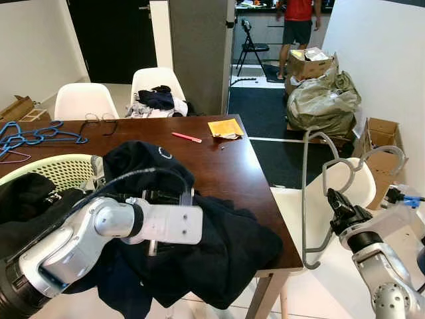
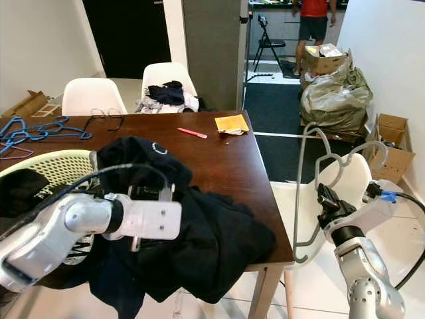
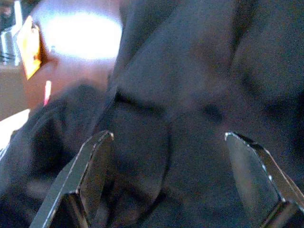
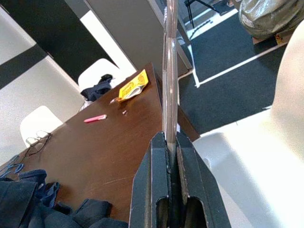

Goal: Hang hanger

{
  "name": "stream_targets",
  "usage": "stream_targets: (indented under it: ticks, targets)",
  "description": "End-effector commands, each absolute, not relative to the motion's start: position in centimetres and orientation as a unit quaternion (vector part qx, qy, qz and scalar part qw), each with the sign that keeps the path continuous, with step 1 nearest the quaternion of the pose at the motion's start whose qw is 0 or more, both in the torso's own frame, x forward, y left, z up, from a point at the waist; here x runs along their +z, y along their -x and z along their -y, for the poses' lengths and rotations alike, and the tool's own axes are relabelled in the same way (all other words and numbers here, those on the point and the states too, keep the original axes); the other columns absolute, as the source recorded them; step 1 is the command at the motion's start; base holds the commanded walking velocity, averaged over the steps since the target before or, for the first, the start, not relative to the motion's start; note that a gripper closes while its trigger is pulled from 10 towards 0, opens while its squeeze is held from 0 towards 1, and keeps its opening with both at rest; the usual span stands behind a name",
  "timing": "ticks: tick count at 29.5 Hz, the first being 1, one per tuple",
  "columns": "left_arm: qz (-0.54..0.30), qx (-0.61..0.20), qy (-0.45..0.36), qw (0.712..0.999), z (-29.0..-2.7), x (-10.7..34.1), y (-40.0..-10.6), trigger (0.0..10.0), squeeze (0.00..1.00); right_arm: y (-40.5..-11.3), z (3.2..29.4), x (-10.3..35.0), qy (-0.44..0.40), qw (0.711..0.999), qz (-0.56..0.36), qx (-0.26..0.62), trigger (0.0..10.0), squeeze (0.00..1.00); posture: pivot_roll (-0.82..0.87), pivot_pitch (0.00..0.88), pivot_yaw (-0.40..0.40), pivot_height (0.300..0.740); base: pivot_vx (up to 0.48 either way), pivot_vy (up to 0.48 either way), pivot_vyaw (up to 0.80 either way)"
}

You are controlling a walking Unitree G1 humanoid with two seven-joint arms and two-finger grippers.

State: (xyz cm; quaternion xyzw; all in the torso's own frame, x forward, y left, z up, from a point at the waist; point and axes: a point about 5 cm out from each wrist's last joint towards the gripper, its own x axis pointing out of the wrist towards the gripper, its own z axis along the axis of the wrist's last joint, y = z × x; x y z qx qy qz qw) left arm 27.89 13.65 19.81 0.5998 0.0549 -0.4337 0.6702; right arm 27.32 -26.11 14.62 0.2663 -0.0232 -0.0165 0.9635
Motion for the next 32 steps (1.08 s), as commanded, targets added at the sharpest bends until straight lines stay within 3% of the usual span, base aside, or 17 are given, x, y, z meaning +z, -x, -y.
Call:
stream_targets:
  ticks: [1,13,32]
  targets:
    - [-0.052,-0.396,-0.634,0.662,-14.7,20.1,-28.8,10.0,0.00,-27.2,26.0,14.9,-0.270,0.962,0.026,-0.013,10.0,0.00,-0.01,0.014,-0.005,0.740,0.000,0.000,0.00]
    - [-0.074,-0.346,-0.658,0.664,-17.3,18.2,-30.9,10.0,0.00,-27.3,26.0,14.9,-0.268,0.963,0.026,-0.015,10.0,0.00,-0.01,0.014,-0.002,0.740,0.000,0.000,0.00]
    - [-0.039,-0.338,-0.650,0.680,-16.4,15.0,-32.6,10.0,0.00,-27.2,26.0,14.9,-0.268,0.963,0.029,-0.018,10.0,0.00,-0.02,0.013,0.003,0.740,0.000,0.000,0.00]
